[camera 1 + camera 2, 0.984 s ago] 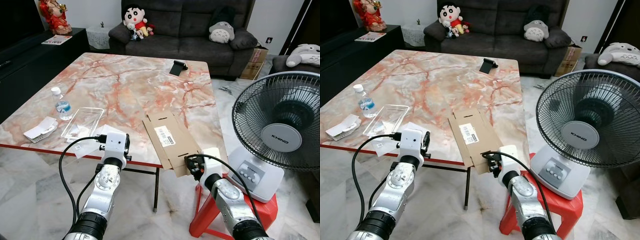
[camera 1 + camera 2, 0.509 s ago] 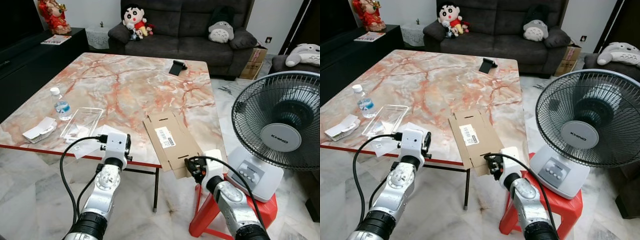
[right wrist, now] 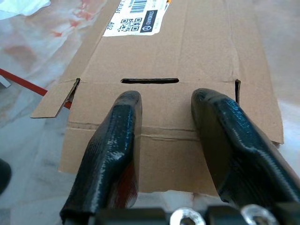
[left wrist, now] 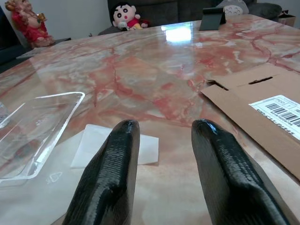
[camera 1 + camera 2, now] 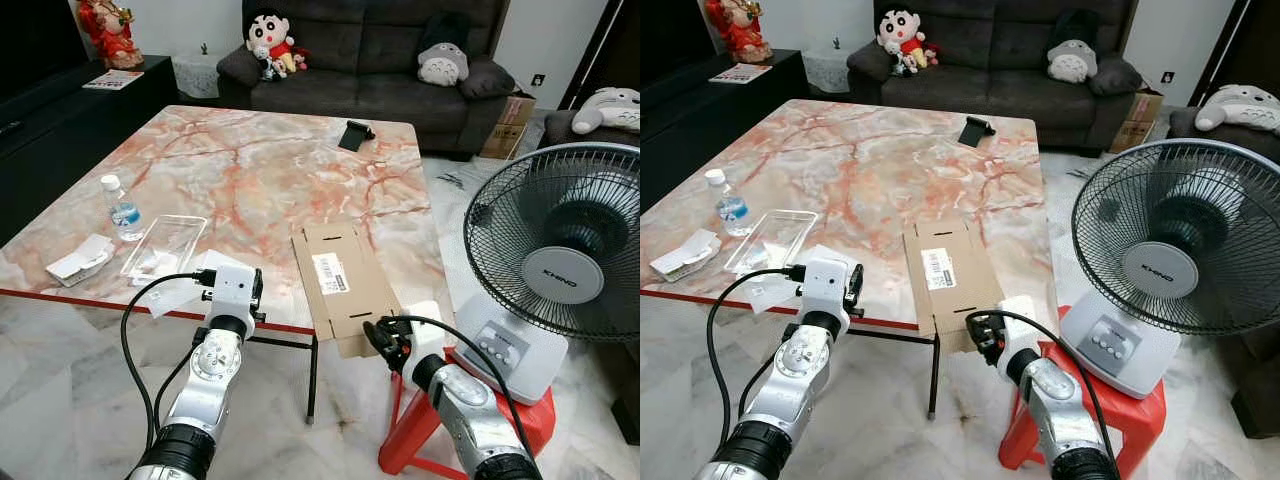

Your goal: Picking trash to rubbish bin

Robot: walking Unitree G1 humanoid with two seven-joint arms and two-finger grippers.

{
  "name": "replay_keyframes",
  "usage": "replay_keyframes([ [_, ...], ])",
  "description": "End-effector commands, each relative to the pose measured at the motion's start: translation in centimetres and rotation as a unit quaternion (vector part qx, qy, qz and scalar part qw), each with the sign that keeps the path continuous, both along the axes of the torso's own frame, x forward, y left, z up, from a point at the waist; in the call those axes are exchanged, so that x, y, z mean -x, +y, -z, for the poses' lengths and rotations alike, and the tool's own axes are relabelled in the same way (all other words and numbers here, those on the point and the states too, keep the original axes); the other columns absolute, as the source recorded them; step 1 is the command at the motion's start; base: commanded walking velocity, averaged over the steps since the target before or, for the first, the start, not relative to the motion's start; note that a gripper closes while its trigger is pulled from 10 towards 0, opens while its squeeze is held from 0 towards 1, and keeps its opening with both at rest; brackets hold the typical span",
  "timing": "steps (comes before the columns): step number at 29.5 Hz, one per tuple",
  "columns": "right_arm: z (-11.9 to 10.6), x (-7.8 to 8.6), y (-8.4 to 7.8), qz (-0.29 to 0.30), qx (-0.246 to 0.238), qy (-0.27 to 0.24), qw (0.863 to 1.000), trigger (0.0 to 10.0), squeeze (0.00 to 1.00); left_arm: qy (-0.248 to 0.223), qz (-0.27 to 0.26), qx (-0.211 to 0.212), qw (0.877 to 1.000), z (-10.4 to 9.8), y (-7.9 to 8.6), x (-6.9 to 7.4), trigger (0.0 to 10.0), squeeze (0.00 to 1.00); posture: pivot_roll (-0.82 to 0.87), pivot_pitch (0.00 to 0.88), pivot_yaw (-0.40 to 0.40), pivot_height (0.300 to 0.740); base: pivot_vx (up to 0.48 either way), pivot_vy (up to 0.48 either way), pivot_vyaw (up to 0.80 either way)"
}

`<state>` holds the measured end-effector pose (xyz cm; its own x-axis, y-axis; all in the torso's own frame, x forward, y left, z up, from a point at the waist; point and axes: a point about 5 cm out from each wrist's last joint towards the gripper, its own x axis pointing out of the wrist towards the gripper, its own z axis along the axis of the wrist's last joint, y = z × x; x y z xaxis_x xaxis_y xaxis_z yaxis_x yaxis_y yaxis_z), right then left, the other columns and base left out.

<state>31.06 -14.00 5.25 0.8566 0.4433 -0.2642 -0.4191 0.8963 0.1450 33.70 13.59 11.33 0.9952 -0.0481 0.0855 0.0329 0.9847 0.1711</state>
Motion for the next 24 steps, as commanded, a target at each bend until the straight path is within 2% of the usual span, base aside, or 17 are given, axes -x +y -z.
replay_keyframes([
  [1,-0.6,-0.2,-0.5,0.010,-0.010,-0.009,1.000,10.0,0.00,0.005,0.009,0.000,1.000,0.0,-0.4,-0.2,10.0,0.00,-0.04,0.033,-0.035,0.740,0.000,0.000,0.00],
  [6,-1.5,-0.4,-1.1,0.024,-0.043,-0.024,0.998,10.0,0.00,0.004,0.010,0.001,1.000,-0.1,-0.4,-0.2,10.0,0.00,-0.04,0.033,-0.035,0.740,0.000,0.000,0.00],
  [13,-3.5,-0.6,-2.8,0.062,-0.133,-0.064,0.987,10.0,0.00,0.000,0.019,0.005,1.000,-0.2,-0.7,-0.2,10.0,0.00,-0.05,0.032,-0.032,0.740,0.000,0.000,0.00],
  [20,-2.2,-0.2,-2.9,0.071,-0.112,-0.040,0.990,10.0,0.00,0.003,0.021,0.004,1.000,0.1,-0.9,-0.1,10.0,0.00,-0.05,0.030,-0.033,0.740,0.000,0.000,0.00],
  [24,-2.0,-0.3,-2.6,0.082,-0.100,-0.043,0.991,10.0,0.00,0.008,0.020,0.002,1.000,0.6,-0.7,0.2,10.0,0.00,-0.04,0.026,-0.034,0.740,0.000,0.000,0.00],
])
